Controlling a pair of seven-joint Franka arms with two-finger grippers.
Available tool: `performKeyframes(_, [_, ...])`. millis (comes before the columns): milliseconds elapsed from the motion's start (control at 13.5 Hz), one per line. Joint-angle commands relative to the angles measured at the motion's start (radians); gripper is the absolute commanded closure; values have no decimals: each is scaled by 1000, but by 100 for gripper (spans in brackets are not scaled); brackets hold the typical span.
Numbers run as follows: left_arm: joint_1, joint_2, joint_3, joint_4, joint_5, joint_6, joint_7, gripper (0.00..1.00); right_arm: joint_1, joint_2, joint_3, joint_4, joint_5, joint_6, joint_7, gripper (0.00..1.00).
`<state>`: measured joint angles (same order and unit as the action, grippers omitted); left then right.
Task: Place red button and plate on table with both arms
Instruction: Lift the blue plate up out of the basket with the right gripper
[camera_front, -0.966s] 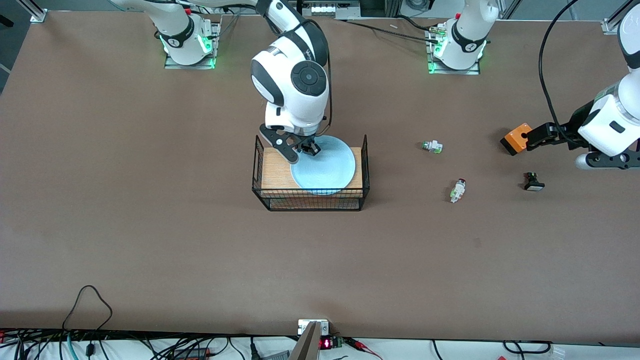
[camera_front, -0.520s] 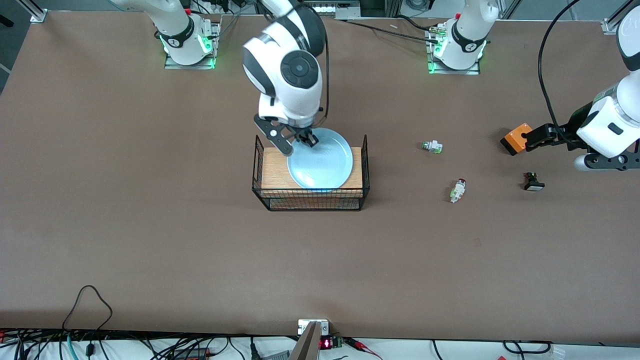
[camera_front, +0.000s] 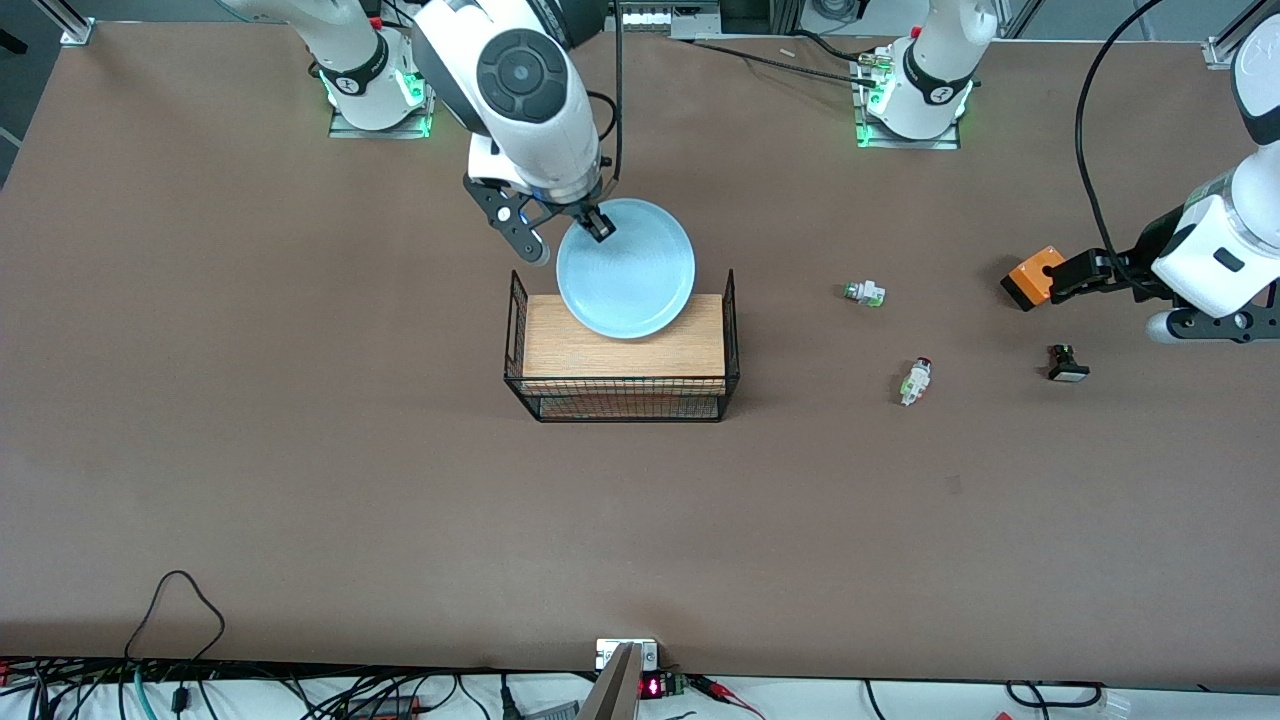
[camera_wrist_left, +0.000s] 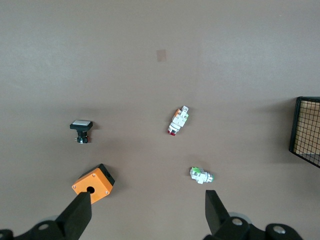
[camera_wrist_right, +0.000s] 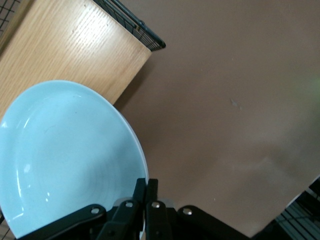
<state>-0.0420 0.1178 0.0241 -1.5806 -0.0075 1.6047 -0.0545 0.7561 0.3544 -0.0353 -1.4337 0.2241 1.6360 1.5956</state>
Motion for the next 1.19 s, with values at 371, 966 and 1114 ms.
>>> performKeyframes(371, [-4, 17, 3, 36, -14, -23, 16, 0, -70, -198, -17, -17, 167, -212, -15, 100])
performKeyframes(966, [-6, 17, 3, 36, -14, -22, 18, 0, -442, -285, -98, -42, 149, -398, -783, 100])
performKeyframes(1114, [-7, 17, 2, 36, -14, -23, 18, 0, -448, -261, -176, -57, 101, -378, -1001, 100])
